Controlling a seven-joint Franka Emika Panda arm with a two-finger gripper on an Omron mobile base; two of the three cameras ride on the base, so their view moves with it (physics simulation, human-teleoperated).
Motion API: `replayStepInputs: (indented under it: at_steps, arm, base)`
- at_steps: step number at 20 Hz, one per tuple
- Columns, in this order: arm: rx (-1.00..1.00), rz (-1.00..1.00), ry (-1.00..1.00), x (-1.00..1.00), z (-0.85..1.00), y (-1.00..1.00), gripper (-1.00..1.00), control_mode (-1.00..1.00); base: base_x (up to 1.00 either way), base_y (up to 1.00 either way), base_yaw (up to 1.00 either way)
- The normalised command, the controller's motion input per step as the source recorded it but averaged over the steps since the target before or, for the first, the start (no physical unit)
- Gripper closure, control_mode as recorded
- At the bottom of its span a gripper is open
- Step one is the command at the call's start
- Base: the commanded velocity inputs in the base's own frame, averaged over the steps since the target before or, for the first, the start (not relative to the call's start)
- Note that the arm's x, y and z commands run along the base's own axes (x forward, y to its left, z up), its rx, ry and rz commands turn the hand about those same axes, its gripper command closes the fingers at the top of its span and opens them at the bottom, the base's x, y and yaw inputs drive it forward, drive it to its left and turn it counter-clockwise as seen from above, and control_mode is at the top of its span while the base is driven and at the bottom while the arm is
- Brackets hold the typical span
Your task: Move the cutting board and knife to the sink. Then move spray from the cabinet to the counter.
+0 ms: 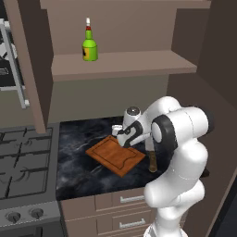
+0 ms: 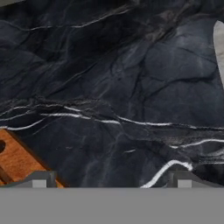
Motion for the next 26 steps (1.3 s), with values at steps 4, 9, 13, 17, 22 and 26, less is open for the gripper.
replayStepInputs:
  at_steps: [4,9,13,17,22,26]
  arm:
    - [0.02,-0.02,-0.07,0.04,-0.17,0.01,-1.00,-1.00]
    - [0.03,-0.02,-0.04,0.12,-0.14,0.00,-1.00,-1.00]
    - [0.03,-0.02,-0.01,0.21,-0.08,0.00,-1.00,-1.00]
    - [0.03,-0.02,0.00,0.17,-0.08,0.03,-1.00,-1.00]
    - [0.01,-0.01,0.00,0.01,-0.11,0.12,-1.00,-1.00]
    - [0.00,-0.02,0.00,-0.03,-0.09,0.17,-1.00,-1.00]
  base:
    - [0.00,0.00,0.00]
    - [0.00,0.00,0.00]
    - [0.00,0.00,0.00]
    - [0.00,0.00,0.00]
    - [0.00,0.00,0.00]
    - [0.00,0.00,0.00]
